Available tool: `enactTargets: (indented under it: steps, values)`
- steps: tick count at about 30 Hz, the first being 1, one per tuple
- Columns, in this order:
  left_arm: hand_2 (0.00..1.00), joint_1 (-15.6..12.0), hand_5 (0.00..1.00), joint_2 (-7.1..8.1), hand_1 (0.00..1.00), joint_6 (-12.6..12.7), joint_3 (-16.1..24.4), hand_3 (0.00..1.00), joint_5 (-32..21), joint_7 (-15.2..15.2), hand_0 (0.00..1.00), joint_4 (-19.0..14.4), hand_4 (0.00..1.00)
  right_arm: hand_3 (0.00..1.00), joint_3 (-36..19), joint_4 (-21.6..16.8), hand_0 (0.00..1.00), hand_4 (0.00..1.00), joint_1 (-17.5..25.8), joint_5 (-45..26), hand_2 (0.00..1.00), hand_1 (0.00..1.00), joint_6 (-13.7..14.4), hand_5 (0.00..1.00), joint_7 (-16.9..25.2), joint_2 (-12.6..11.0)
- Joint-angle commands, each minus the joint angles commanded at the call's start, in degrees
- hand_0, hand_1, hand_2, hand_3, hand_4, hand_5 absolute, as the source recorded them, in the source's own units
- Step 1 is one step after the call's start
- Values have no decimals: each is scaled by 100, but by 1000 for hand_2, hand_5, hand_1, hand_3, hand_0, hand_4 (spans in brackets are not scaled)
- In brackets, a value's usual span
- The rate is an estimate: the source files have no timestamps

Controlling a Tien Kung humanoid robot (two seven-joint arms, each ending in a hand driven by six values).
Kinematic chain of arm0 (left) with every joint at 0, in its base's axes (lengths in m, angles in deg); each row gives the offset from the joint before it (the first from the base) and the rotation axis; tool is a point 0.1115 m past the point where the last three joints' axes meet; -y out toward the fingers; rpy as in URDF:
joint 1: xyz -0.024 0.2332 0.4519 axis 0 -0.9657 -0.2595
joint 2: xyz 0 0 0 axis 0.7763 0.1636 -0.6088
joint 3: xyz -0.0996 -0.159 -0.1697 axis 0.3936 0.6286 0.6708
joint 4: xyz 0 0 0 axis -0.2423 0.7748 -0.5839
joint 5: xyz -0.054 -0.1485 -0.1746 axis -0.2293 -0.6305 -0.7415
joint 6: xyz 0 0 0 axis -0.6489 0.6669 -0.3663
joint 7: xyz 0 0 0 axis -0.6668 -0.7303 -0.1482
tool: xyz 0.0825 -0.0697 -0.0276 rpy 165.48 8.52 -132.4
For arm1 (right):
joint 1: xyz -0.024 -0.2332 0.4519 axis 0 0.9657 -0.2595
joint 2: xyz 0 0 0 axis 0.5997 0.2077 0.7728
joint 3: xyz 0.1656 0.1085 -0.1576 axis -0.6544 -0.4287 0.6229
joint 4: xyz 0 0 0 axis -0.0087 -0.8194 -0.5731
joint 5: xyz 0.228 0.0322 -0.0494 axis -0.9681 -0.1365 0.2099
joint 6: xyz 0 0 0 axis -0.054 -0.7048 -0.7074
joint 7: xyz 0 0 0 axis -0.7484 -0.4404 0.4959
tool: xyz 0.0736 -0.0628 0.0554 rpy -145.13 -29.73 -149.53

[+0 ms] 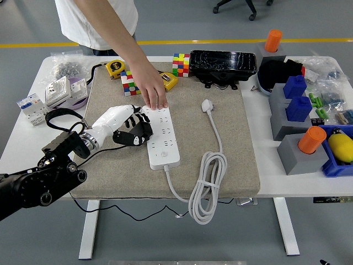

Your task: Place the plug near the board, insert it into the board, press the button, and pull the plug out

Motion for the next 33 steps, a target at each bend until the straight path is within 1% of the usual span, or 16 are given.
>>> enactTargets:
  steps: [8,17,18,23,24,29,30,33]
  values:
    - [429,28,2,20,363,8,18,563,188,47,350,14,568,596,4,5,680,933,7,1,696,687,0,528,-3,-7]
    - [427,52,2,43,357,-6,58,564,264,54,351,-9,568,595,-7,0,680,933,1,3,696,687,2,528,0,-4]
    - [509,49,2,36,442,-11,61,572,271,61,402,-8,586,597,-3,0,680,934,1,1,696,687,2,528,-1,-4]
    - [509,40,2,20,442,-49,41,572,262,73,402,-3,586,597,1,-2,680,934,2,1,696,687,1,528,0,0]
    - [599,36,2,17,589,-49,42,591,261,67,496,1,825,596,3,-1,680,933,3,0,695,687,0,529,-1,0]
    - [599,34,2,21,589,-3,71,591,198,-3,496,16,825,596,12,4,680,933,8,0,695,687,-1,529,-2,0]
    - [752,33,140,23,717,-2,85,791,199,0,574,15,998,596,11,2,679,933,6,2,696,687,-2,528,-3,-1]
    - [752,30,140,27,717,11,111,791,140,-22,574,11,998,596,2,1,679,933,7,1,696,687,-2,528,-1,2]
